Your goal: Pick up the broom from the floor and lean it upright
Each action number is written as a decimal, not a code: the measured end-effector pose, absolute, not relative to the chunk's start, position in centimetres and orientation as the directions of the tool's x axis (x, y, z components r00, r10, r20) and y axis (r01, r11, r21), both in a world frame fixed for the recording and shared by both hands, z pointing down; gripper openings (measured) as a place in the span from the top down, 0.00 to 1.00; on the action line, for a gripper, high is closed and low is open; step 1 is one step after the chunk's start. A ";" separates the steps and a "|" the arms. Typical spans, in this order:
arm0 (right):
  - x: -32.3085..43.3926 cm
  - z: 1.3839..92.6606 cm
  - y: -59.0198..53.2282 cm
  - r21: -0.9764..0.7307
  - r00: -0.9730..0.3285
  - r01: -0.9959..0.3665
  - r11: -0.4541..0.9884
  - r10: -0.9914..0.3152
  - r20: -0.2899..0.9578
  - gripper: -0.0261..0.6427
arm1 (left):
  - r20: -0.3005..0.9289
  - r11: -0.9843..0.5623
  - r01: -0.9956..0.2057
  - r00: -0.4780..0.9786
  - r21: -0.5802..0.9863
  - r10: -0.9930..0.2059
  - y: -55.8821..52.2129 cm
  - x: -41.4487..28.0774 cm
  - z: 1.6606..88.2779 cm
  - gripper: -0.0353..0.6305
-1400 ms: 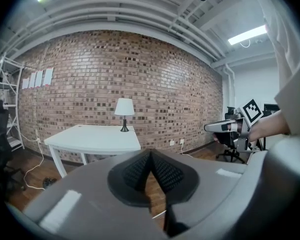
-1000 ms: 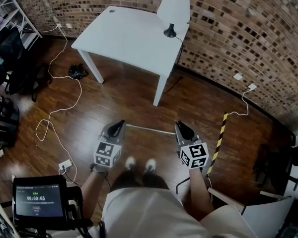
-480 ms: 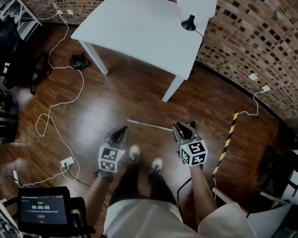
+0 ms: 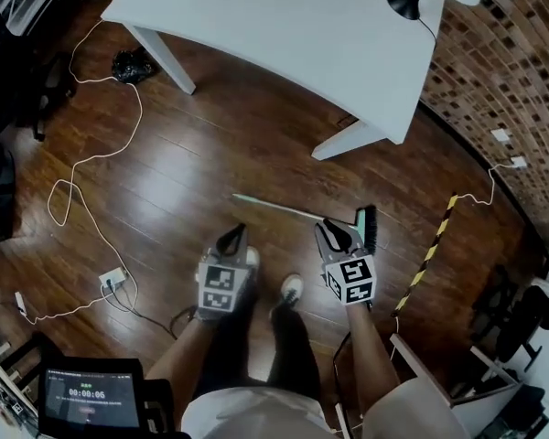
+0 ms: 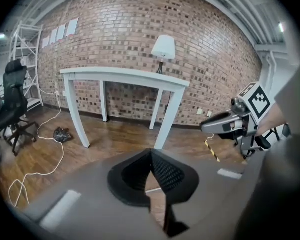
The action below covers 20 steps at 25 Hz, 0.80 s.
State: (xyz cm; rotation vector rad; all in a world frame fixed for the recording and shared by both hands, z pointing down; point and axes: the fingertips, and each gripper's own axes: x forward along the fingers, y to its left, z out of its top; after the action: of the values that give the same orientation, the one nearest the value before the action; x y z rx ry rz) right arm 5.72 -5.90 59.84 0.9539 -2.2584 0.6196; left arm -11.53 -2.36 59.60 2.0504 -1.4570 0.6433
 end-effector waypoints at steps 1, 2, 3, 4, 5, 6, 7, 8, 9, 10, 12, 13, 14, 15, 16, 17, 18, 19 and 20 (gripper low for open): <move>5.6 61.7 -6.2 -0.177 -0.553 -0.756 0.630 -0.469 0.689 0.83 | 0.664 -0.292 -0.946 0.309 0.141 -0.681 -2.8 -11.2 61.5 0.94; 5.5 63.5 -6.7 -0.170 -0.545 -0.758 0.630 -0.470 0.694 0.83 | 0.670 -0.324 -0.937 0.323 0.129 -0.669 -3.1 -10.8 63.3 0.94; 5.4 65.4 -7.0 -0.159 -0.537 -0.761 0.628 -0.474 0.698 0.83 | 0.672 -0.355 -0.927 0.339 0.120 -0.658 -3.5 -10.5 65.0 0.95; 5.2 67.2 -7.3 -0.148 -0.529 -0.765 0.626 -0.481 0.700 0.83 | 0.672 -0.374 -0.920 0.352 0.119 -0.651 -3.7 -10.4 66.6 0.95; 5.0 69.0 -7.6 -0.138 -0.521 -0.768 0.625 -0.485 0.702 0.83 | 0.672 -0.375 -0.918 0.358 0.126 -0.649 -4.1 -10.5 68.3 0.95; 4.6 70.9 -7.9 -0.133 -0.516 -0.769 0.626 -0.483 0.707 0.83 | 0.672 -0.364 -0.921 0.357 0.137 -0.650 -4.4 -10.8 69.9 0.95; 4.1 72.9 -7.9 -0.133 -0.515 -0.765 0.630 -0.474 0.714 0.83 | 0.674 -0.347 -0.927 0.350 0.146 -0.651 -4.6 -11.2 71.6 0.95; 3.7 74.9 -7.8 -0.136 -0.517 -0.757 0.639 -0.459 0.723 0.83 | 0.680 -0.328 -0.932 0.340 0.153 -0.650 -4.7 -11.5 73.3 0.95; 3.2 76.8 -7.6 -0.138 -0.520 -0.746 0.651 -0.441 0.731 0.83 | 0.687 -0.309 -0.938 0.328 0.157 -0.648 -4.6 -11.8 75.0 0.95; 2.7 78.7 -7.4 -0.136 -0.523 -0.732 0.667 -0.423 0.740 0.83 | 0.696 -0.291 -0.943 0.318 0.161 -0.644 -4.5 -12.0 76.6 0.95; 1.8 82.4 -7.1 -0.130 -0.524 -0.703 0.699 -0.387 0.759 0.83 | 0.711 -0.265 -0.950 0.302 0.166 -0.636 -4.4 -12.2 79.8 0.95; 1.4 84.3 -7.0 -0.131 -0.524 -0.691 0.711 -0.367 0.769 0.83 | 0.716 -0.257 -0.952 0.297 0.169 -0.631 -4.3 -12.2 81.3 0.95; 1.2 86.1 -6.7 -0.134 -0.523 -0.678 0.723 -0.347 0.778 0.83 | 0.721 -0.251 -0.953 0.296 0.173 -0.627 -4.1 -12.1 82.8 0.95; 0.9 87.8 -6.5 -0.136 -0.524 -0.665 0.735 -0.328 0.786 0.83 | 0.725 -0.247 -0.953 0.296 0.177 -0.622 -3.9 -12.0 84.1 0.95; 0.7 89.5 -6.1 -0.137 -0.524 -0.648 0.749 -0.307 0.795 0.83 | 0.730 -0.244 -0.953 0.296 0.180 -0.616 -3.6 -11.9 85.3 0.95; 0.4 91.1 -5.7 -0.136 -0.523 -0.627 0.767 -0.285 0.803 0.83 | 0.735 -0.240 -0.954 0.294 0.182 -0.611 -3.3 -11.8 86.5 0.95; 0.2 92.6 -5.3 -0.134 -0.520 -0.604 0.786 -0.262 0.813 0.83 | 0.739 -0.233 -0.955 0.289 0.182 -0.608 -3.1 -11.8 87.7 0.95; -0.1 94.2 -5.0 -0.133 -0.517 -0.583 0.801 -0.241 0.821 0.83 | 0.744 -0.221 -0.958 0.282 0.182 -0.606 -2.9 -11.9 88.8 0.95; -0.3 95.7 -4.7 -0.135 -0.513 -0.568 0.812 -0.222 0.829 0.83 | 0.748 -0.209 -0.961 0.273 0.182 -0.605 -2.7 -12.1 90.0 0.95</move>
State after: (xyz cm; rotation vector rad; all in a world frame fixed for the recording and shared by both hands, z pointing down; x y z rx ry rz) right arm -0.25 -4.71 95.70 0.5808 -2.1081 0.4961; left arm -12.08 -2.72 89.99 1.9072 -1.4087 0.7150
